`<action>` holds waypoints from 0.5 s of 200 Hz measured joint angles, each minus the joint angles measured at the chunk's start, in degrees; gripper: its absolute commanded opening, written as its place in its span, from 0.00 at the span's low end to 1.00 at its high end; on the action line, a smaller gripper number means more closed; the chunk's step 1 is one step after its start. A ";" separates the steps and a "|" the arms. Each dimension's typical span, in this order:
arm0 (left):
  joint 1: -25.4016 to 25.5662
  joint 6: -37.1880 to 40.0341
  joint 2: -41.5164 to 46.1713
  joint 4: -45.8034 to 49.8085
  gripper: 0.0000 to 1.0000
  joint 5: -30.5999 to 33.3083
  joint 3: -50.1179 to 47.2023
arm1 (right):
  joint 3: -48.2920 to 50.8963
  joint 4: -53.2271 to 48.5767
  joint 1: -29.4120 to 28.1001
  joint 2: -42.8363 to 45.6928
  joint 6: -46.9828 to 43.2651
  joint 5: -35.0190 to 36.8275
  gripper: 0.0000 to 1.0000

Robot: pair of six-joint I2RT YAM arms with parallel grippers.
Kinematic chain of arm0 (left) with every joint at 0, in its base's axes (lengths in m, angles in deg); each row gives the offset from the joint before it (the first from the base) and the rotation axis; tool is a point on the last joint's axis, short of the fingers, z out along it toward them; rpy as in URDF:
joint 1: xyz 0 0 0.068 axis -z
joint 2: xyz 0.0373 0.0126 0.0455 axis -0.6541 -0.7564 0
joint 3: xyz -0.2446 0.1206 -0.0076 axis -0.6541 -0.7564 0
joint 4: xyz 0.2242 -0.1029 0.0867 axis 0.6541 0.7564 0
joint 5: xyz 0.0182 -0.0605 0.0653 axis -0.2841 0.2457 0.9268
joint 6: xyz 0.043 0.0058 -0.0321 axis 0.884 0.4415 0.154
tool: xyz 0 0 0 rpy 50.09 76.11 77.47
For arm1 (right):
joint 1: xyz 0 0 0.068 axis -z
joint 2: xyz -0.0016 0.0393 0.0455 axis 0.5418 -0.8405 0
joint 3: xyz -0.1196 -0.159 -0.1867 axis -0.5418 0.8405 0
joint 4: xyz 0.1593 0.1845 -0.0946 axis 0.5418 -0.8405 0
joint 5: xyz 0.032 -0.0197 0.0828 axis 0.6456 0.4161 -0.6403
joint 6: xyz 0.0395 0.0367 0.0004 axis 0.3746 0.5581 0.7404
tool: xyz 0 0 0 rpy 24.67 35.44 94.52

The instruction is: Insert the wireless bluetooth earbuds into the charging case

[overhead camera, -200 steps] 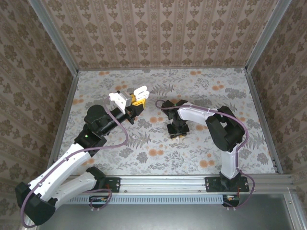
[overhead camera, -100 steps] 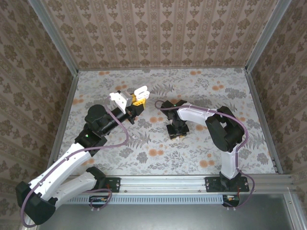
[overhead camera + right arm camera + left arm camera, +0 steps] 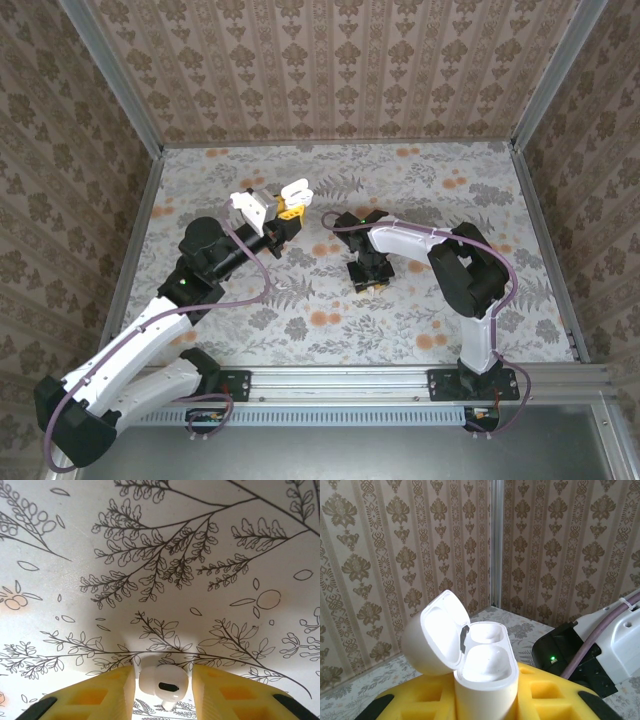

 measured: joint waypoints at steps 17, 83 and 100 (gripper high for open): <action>0.00 0.00 0.00 0.00 0.26 0.00 0.00 | 0.04 0.04 0.00 0.00 0.22 0.00 0.37; 0.00 0.00 0.00 0.00 0.26 0.00 0.00 | 0.20 0.96 0.00 0.00 0.48 0.15 0.34; 0.00 0.00 0.00 0.02 0.26 0.00 0.02 | 0.37 1.29 0.02 0.00 0.48 0.15 0.34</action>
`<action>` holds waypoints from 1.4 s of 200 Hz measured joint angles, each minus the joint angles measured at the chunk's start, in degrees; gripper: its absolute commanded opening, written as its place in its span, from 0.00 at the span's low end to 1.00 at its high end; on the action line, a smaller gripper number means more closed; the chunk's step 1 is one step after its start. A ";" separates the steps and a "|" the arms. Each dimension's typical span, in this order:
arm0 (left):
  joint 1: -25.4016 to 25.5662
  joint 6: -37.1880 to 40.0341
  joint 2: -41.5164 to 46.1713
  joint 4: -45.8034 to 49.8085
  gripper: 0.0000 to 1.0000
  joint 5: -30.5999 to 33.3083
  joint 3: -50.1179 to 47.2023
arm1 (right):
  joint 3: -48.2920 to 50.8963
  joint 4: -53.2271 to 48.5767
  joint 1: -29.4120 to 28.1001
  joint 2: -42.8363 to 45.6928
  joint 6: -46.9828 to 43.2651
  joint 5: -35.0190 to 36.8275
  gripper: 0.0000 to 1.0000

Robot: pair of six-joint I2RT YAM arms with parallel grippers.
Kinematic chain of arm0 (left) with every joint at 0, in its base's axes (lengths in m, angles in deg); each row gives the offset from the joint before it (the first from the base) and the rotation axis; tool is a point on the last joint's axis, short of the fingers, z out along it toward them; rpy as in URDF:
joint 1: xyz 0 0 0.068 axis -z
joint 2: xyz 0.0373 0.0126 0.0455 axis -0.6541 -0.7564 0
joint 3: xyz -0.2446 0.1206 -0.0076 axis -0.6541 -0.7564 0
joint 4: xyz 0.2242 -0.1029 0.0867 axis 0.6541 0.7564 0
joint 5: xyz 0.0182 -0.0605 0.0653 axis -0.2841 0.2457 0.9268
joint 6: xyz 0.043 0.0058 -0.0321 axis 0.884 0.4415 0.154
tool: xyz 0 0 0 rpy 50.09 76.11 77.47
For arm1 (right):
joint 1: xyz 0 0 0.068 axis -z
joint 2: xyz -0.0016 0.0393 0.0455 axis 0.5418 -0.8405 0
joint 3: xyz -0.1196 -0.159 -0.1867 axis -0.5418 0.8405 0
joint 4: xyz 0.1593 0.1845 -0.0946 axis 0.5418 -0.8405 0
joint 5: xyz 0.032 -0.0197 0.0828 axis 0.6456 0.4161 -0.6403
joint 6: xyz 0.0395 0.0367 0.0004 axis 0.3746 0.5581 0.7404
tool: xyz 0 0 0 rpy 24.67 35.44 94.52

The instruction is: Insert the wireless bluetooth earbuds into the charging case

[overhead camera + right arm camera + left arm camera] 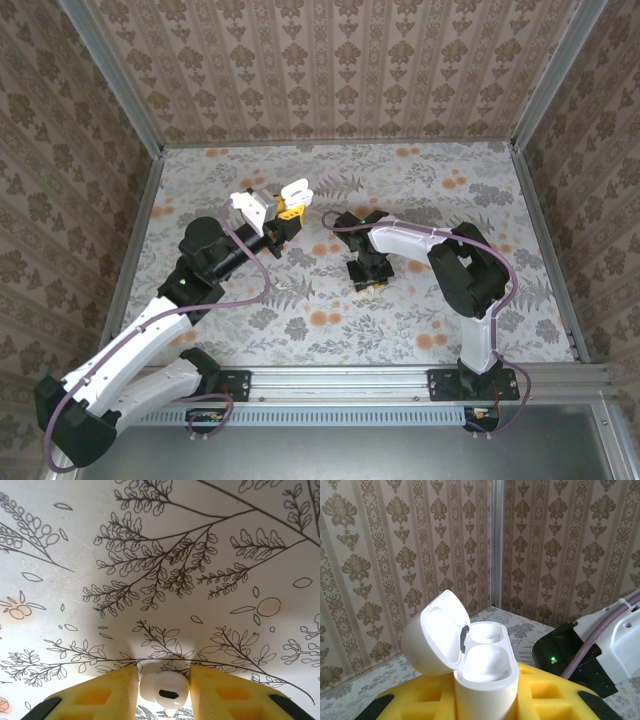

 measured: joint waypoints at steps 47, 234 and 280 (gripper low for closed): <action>0.00 0.00 0.00 0.00 0.26 0.00 0.00 | 0.20 0.07 0.07 0.17 -0.04 0.04 0.30; 1.27 -5.05 -10.27 -6.64 0.25 -0.63 -0.35 | -14.16 -5.86 3.41 27.45 -0.44 8.70 0.30; 2.91 -6.08 -13.84 -9.29 0.25 -1.07 -0.35 | -22.75 -7.19 2.27 29.44 -1.86 12.35 0.30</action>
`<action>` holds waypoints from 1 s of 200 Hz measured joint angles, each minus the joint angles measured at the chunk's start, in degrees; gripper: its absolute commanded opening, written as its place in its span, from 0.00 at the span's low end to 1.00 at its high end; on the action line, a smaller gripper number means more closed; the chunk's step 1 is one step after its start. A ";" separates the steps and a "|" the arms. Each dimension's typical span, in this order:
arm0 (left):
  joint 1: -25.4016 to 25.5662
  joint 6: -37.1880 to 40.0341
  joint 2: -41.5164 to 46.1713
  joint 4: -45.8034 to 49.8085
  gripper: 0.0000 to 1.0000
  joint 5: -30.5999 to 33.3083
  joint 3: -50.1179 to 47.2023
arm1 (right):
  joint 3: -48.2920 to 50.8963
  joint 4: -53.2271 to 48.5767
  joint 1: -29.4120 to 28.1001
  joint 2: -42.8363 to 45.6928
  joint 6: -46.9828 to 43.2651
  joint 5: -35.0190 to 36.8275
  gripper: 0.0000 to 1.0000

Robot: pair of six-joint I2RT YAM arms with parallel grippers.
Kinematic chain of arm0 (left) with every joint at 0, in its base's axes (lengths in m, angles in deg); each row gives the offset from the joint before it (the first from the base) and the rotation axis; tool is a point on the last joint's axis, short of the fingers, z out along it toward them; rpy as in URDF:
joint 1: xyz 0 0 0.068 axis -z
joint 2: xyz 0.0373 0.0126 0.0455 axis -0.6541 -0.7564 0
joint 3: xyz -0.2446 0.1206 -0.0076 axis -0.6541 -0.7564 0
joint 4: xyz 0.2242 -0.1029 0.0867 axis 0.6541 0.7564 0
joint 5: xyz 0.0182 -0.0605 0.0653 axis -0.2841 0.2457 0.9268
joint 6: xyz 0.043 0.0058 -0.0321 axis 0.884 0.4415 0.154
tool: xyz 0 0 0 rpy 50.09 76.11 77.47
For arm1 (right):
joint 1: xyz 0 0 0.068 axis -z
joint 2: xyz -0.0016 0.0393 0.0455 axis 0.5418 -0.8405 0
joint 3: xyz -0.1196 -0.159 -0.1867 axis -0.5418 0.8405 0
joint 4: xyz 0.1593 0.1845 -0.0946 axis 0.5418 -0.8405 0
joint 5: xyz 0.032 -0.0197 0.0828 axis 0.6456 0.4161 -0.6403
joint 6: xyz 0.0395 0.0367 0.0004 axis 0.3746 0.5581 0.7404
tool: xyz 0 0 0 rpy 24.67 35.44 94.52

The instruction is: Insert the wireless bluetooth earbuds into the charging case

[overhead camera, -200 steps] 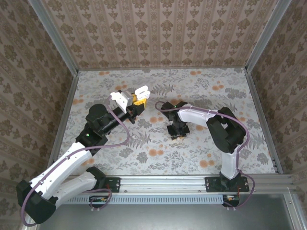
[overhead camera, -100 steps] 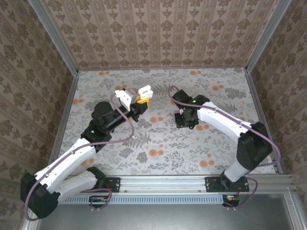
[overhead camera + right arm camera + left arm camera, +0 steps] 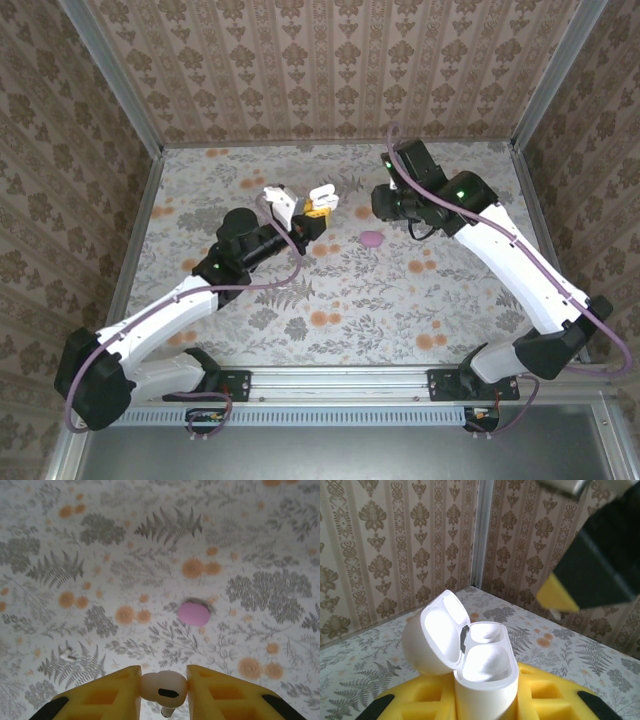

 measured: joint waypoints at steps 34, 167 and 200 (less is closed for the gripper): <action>0.26 -0.02 -1.68 -1.14 0.25 -0.90 0.02 | -4.09 0.48 -1.53 -0.02 -0.37 0.48 0.30; 2.27 -1.29 -4.33 -3.06 0.25 -2.21 1.25 | -1.79 9.81 -3.63 -0.17 -1.29 -4.94 0.31; 2.54 -1.29 -4.37 -3.17 0.25 -2.62 1.81 | -0.79 10.80 -4.13 -0.37 -1.70 -4.96 0.30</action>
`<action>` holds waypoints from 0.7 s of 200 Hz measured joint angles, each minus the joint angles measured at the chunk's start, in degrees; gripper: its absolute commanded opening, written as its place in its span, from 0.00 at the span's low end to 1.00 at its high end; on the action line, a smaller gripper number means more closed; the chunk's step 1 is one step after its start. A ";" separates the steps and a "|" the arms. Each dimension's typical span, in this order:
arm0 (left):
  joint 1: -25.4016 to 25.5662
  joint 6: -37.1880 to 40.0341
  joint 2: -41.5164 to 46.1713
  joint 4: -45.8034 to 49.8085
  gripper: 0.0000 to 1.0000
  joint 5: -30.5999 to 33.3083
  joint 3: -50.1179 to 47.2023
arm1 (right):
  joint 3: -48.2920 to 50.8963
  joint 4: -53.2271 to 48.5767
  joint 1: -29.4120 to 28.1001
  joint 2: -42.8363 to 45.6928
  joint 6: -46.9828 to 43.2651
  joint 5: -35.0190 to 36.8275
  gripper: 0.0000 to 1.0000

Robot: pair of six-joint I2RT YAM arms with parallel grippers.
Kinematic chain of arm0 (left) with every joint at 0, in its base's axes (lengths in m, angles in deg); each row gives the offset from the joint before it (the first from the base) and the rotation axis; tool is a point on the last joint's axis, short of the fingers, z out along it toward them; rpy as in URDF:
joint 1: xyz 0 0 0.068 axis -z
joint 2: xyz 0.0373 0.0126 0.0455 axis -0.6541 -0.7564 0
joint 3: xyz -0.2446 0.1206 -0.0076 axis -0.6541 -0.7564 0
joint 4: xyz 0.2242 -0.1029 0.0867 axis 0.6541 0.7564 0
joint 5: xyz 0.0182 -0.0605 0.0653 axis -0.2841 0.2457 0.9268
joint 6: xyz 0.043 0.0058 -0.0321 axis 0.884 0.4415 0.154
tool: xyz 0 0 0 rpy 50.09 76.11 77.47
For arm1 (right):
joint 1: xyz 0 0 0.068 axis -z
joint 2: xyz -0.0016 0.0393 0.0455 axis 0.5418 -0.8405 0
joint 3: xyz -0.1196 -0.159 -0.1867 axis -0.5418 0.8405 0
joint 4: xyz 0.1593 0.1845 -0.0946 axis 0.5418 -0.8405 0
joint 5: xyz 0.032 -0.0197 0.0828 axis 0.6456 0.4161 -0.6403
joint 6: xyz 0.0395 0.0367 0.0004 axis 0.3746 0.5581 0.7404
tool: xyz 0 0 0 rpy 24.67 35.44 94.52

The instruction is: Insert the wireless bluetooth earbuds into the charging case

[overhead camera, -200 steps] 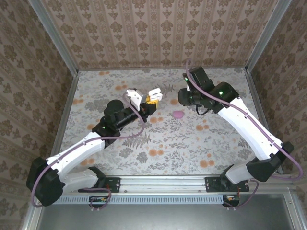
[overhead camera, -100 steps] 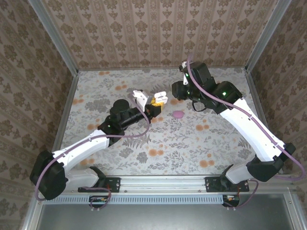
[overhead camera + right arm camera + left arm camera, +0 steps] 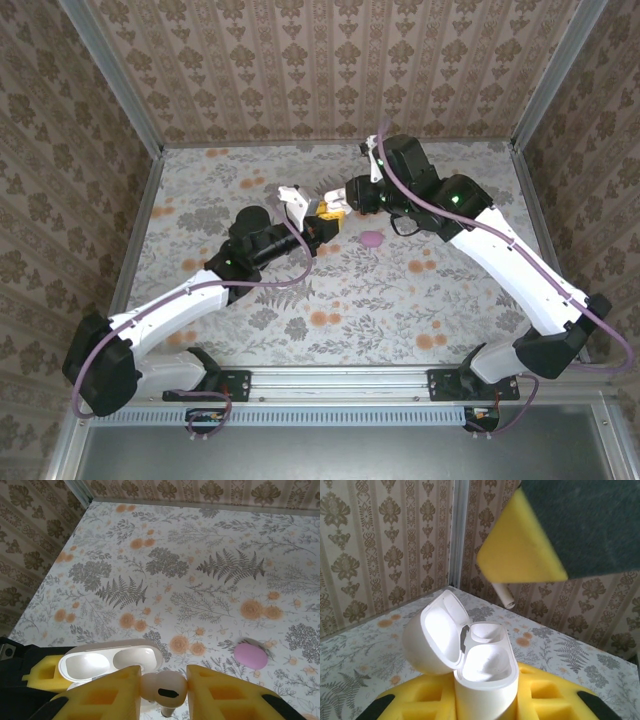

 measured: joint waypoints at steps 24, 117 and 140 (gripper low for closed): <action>0.04 0.00 -0.04 -0.07 0.25 0.00 0.15 | 0.11 0.63 -0.07 -0.09 -0.24 0.02 0.30; 0.37 -0.46 -0.28 -0.09 0.25 0.04 0.15 | 1.33 2.36 -1.27 -0.09 -1.29 0.09 0.30; 0.44 -0.59 -0.31 -0.46 0.25 0.02 0.15 | 1.88 2.89 -1.60 -0.09 -1.51 0.33 0.29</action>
